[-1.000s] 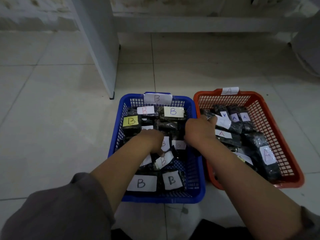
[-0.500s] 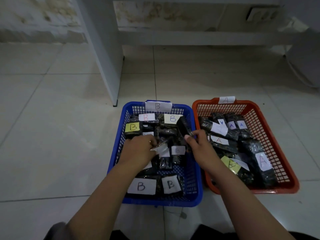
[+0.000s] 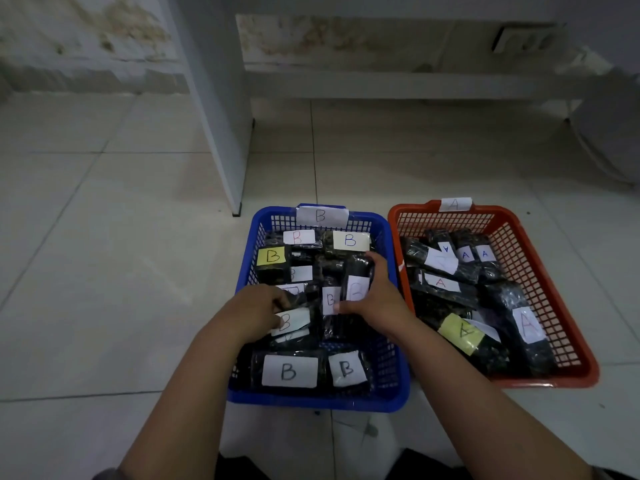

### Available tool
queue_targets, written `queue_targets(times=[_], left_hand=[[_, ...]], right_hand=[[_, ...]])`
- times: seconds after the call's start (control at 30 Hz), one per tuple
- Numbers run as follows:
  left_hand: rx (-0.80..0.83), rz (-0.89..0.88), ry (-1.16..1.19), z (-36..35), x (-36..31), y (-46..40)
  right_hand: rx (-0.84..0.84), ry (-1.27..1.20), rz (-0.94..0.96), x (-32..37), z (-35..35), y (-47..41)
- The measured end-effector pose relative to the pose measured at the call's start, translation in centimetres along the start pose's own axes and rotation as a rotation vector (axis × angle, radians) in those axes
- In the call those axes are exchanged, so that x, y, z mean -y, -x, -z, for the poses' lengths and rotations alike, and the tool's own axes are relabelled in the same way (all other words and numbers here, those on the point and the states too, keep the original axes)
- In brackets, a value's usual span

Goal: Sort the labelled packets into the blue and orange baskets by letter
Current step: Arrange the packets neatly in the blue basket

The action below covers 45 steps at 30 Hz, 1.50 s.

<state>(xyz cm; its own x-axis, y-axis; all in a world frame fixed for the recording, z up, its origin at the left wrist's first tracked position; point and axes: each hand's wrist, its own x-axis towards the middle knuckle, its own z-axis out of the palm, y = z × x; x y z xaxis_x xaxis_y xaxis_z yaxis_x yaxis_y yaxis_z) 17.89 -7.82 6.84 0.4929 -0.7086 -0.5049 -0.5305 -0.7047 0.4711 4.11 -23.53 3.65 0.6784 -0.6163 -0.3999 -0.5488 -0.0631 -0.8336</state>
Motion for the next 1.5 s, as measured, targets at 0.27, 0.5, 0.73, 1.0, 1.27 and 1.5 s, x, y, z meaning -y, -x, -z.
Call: queue_targets(times=[0.27, 0.5, 0.73, 1.0, 1.27, 1.5], left_hand=[[0.004, -0.006, 0.002, 0.7, 0.9, -1.0], [-0.039, -0.034, 0.040, 1.1, 1.3, -1.1], [-0.028, -0.034, 0.065, 1.1, 1.3, -0.9], [-0.020, -0.035, 0.062, 1.2, 1.3, -1.0], [-0.064, -0.041, 0.162, 1.2, 1.6, -1.2], [-0.145, -0.068, 0.342, 1.2, 1.2, -1.6]], right_hand=[[-0.234, 0.260, 0.075, 0.7, 1.3, -2.0], [-0.170, 0.414, 0.010, 1.5, 0.8, -2.5], [-0.078, 0.670, -0.026, -1.6, -2.1, -3.6], [0.124, 1.048, 0.224, -1.4, -2.1, -3.3], [-0.065, 1.429, 0.223, -2.2, -1.4, -3.3], [-0.002, 0.243, 0.231, 1.4, -0.5, -1.1]])
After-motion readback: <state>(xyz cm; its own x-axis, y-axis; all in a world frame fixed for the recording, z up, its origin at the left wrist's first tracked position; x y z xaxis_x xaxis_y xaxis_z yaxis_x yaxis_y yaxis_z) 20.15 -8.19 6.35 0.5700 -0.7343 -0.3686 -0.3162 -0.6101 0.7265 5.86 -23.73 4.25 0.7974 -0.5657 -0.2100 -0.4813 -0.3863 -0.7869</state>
